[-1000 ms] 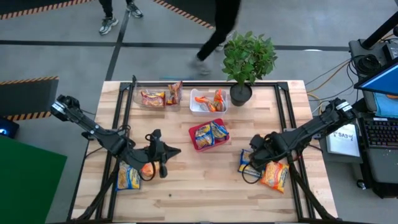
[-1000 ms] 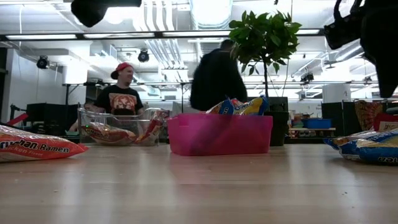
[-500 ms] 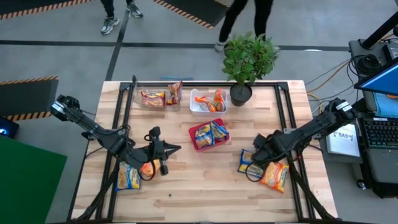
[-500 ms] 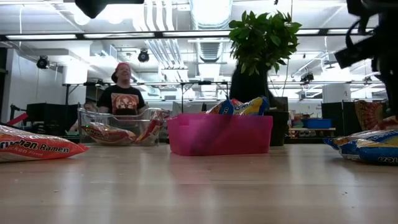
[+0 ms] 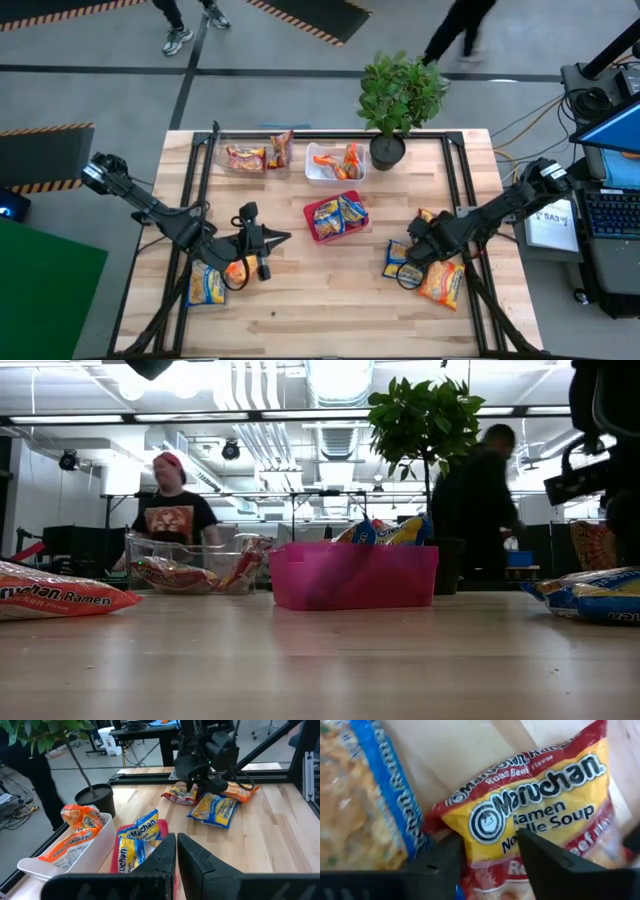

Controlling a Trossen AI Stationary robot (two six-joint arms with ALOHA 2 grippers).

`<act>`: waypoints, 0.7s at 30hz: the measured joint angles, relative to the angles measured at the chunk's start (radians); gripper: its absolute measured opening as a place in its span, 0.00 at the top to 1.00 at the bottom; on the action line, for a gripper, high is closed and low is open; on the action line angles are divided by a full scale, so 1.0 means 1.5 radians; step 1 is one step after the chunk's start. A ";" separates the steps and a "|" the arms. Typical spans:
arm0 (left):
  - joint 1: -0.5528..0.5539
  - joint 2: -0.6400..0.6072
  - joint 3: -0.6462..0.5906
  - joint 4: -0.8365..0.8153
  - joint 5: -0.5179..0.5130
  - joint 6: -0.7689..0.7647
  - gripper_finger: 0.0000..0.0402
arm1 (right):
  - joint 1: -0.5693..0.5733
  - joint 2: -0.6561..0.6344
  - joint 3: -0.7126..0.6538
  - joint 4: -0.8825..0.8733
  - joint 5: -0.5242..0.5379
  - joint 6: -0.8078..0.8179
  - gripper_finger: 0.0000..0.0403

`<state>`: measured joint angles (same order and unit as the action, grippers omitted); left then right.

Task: Sort Maruchan noodles
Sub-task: Put the red noodle pack into the transparent bin

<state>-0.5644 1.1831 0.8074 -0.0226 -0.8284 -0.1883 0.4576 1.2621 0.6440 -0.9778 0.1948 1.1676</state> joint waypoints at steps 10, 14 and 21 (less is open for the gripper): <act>0.000 0.001 0.000 0.003 -0.002 -0.003 1.00 | 0.000 -0.002 -0.021 0.032 0.050 0.035 0.96; 0.000 0.000 0.000 0.008 -0.002 -0.003 1.00 | 0.000 -0.008 0.003 0.029 0.086 0.025 0.98; 0.000 -0.003 0.000 0.005 -0.057 0.013 1.00 | 0.000 -0.034 0.059 0.028 0.158 -0.010 0.98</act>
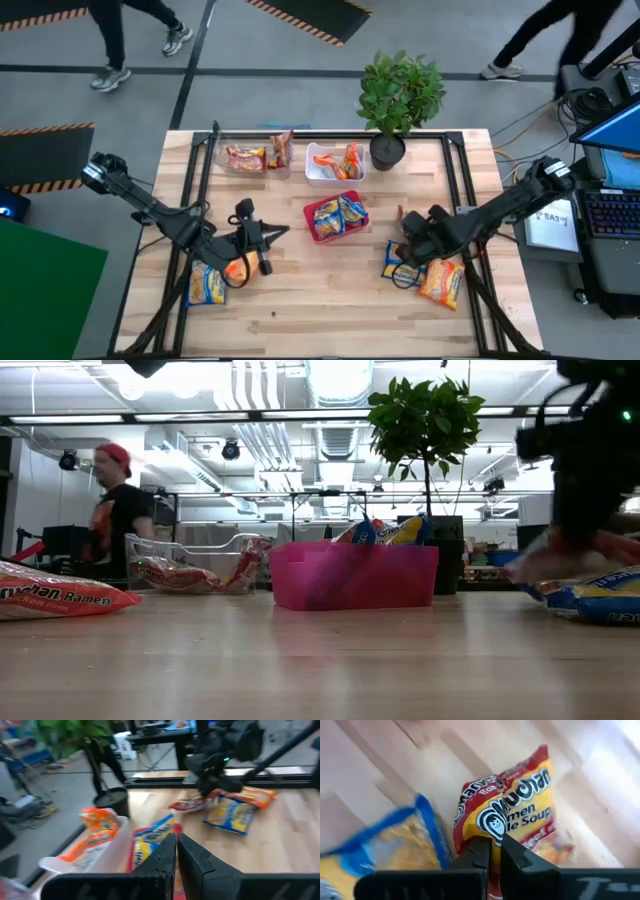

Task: Sort Maruchan noodles
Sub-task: Put the red noodle pack into the transparent bin

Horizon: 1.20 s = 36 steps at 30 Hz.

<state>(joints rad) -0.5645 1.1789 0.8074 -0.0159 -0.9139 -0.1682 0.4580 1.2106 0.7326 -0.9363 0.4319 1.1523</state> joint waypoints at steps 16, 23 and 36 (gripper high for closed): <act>-0.002 -0.133 -0.090 -0.066 -0.095 0.022 1.00 | 0.000 -0.143 0.051 0.311 -0.026 -0.223 0.98; -0.002 -0.186 -0.152 -0.054 -0.170 0.021 1.00 | -0.025 -0.156 0.051 0.541 -0.030 -0.375 0.98; -0.003 -0.337 -0.165 -0.030 -0.230 0.082 1.00 | -0.208 0.008 0.159 0.737 -0.027 -0.576 0.98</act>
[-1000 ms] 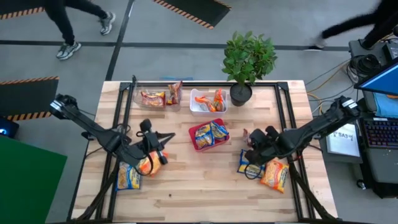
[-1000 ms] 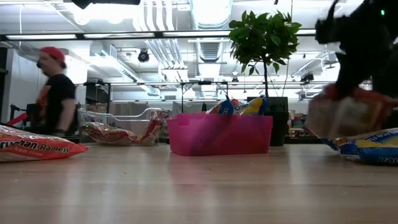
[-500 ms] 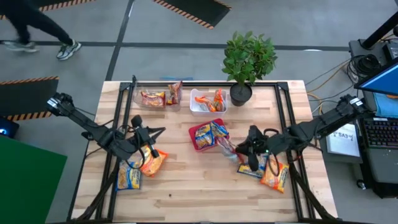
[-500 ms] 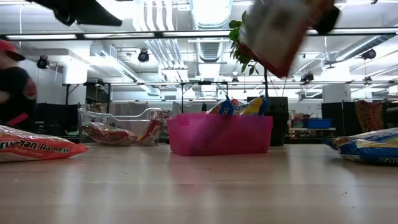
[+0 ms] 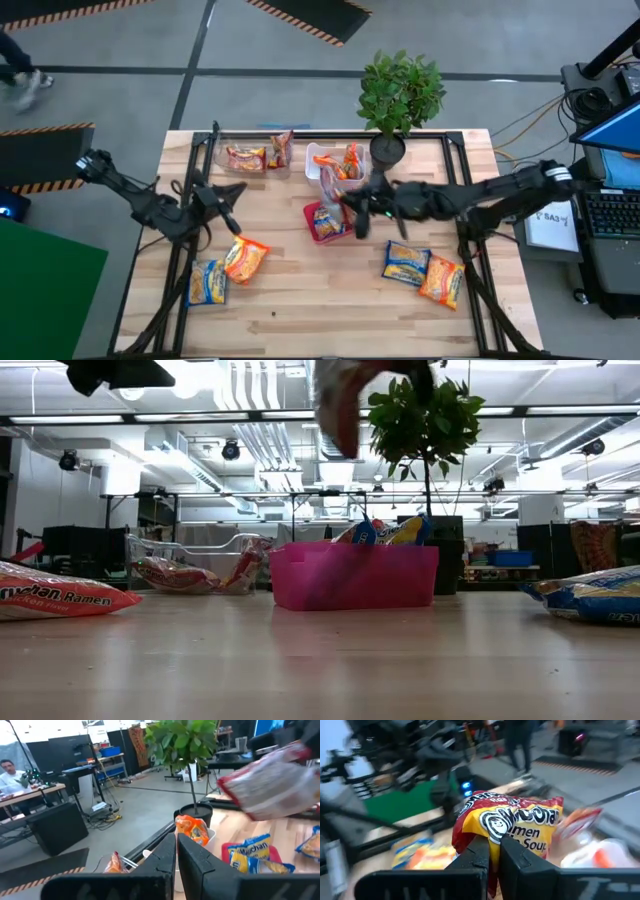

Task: Sort Maruchan noodles
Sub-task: Put the red noodle pack into the transparent bin

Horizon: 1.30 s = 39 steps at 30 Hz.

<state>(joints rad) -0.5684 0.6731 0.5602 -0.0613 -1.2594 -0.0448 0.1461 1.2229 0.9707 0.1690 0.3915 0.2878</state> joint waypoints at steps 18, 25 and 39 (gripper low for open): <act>0.000 -0.057 -0.010 -0.030 0.003 0.016 1.00 | -0.193 0.416 0.444 -0.014 0.001 -0.171 0.98; 0.000 -0.058 -0.009 -0.031 0.005 0.020 1.00 | -0.241 0.575 0.601 -0.019 -0.001 -0.203 0.98; 0.000 -0.049 -0.009 -0.034 0.032 0.006 1.00 | -0.268 0.842 0.890 -0.029 0.012 -0.303 0.98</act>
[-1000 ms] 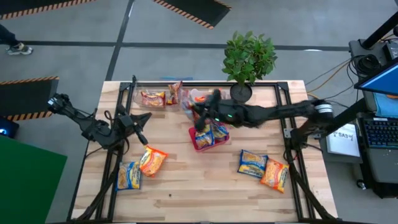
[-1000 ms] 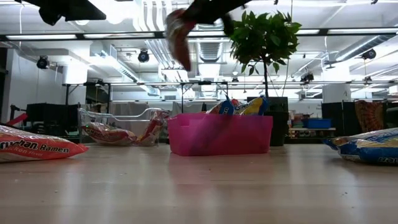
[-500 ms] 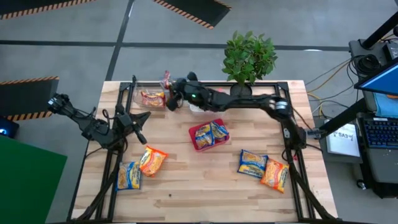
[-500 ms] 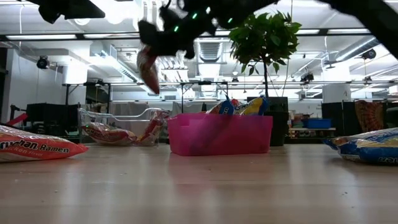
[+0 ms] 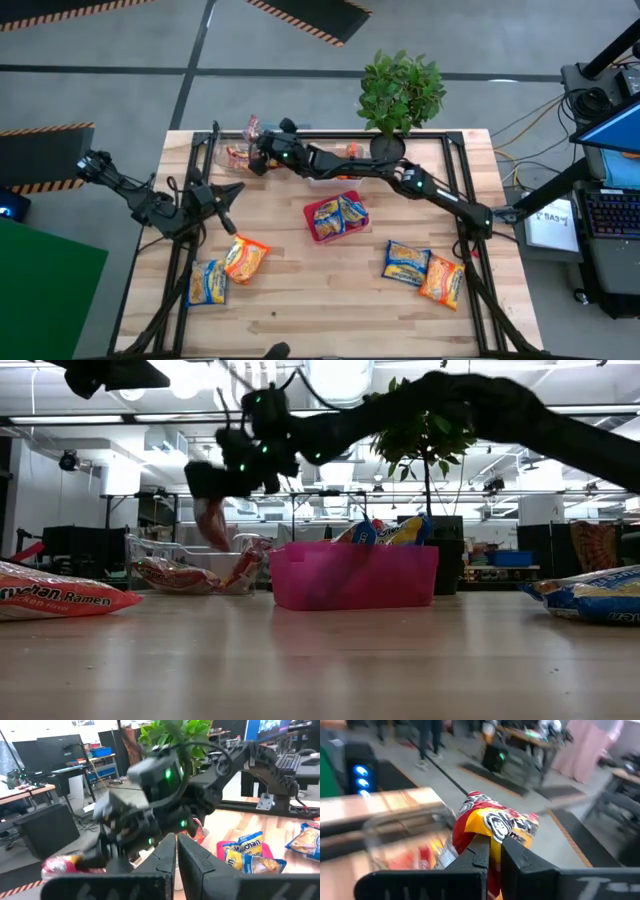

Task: Sort Maruchan noodles
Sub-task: Put the red noodle pack into the transparent bin, then put the orange noodle pack into the white bin

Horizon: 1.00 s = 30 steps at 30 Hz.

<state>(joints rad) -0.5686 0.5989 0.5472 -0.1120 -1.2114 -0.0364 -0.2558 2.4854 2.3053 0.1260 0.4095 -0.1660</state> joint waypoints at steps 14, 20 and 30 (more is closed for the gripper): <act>0.000 0.012 0.002 0.000 0.017 -0.016 1.00 | -0.004 0.046 0.027 -0.127 0.042 0.145 0.91; 0.000 0.014 0.005 0.000 0.034 -0.034 1.00 | -0.001 0.031 0.027 -0.228 0.036 0.184 0.73; 0.000 0.016 0.006 -0.001 0.035 -0.034 1.00 | 0.035 -0.078 0.028 -0.417 0.037 0.193 0.52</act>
<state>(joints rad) -0.5686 0.6229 0.5564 -0.1128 -1.1584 -0.0881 -0.2035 2.3690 2.3466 -0.4994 0.4644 0.1238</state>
